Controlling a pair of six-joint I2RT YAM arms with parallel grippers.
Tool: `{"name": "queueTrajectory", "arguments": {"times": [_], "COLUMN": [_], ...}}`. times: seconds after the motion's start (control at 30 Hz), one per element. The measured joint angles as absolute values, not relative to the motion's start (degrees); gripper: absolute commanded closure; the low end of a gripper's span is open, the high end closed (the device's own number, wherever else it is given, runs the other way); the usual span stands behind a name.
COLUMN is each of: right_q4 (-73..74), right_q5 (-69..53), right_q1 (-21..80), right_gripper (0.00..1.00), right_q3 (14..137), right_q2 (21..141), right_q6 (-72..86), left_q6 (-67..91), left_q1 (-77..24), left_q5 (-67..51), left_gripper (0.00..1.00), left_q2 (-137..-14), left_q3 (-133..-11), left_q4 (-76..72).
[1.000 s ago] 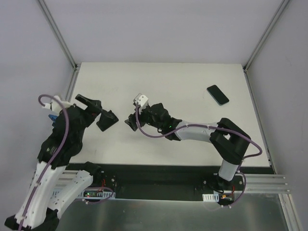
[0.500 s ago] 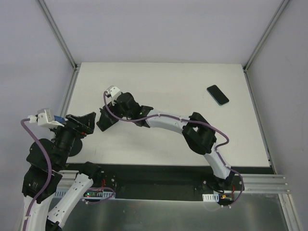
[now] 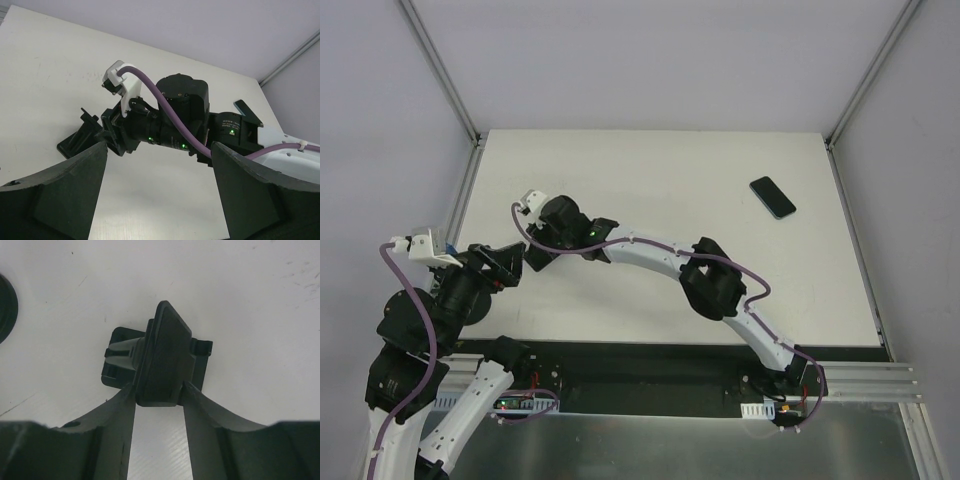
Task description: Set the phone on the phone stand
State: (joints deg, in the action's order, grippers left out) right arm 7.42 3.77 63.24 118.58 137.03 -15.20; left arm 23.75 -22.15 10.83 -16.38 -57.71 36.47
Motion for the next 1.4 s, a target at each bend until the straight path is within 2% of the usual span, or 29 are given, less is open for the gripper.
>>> {"name": "queueTrajectory", "arguments": {"times": [0.13,0.17,0.3,0.77,1.0,1.4], "right_q4": [7.7,7.6,4.5,-1.4,-1.4,-0.9], "right_q5": [2.9,2.8,2.7,-3.9,-1.1,1.1], "right_q1": [63.3,63.3,63.1,67.8,73.4,76.5], "right_gripper": [0.80,0.87,0.99,0.99,0.99,0.99], "right_q3": [118.6,118.5,117.0,97.8,99.1,102.9], "right_q2": [137.3,137.3,136.6,124.9,125.6,128.4], "right_q6": [-17.2,-17.9,-21.1,-33.7,-40.2,-47.5], "left_q6": [23.3,23.3,23.3,25.1,26.8,26.8], "left_q1": [-22.2,-22.2,-22.2,-22.2,-22.2,-22.2], "left_q5": [10.8,10.9,10.9,12.3,9.6,11.0], "left_gripper": [0.17,0.17,0.18,0.19,0.24,0.23], "left_q2": [-16.4,-16.4,-16.5,-27.6,-37.6,-33.3], "left_q3": [-57.7,-57.7,-57.7,-68.6,-81.5,-79.0], "left_q4": [36.5,36.5,36.6,36.7,34.6,35.0]}}
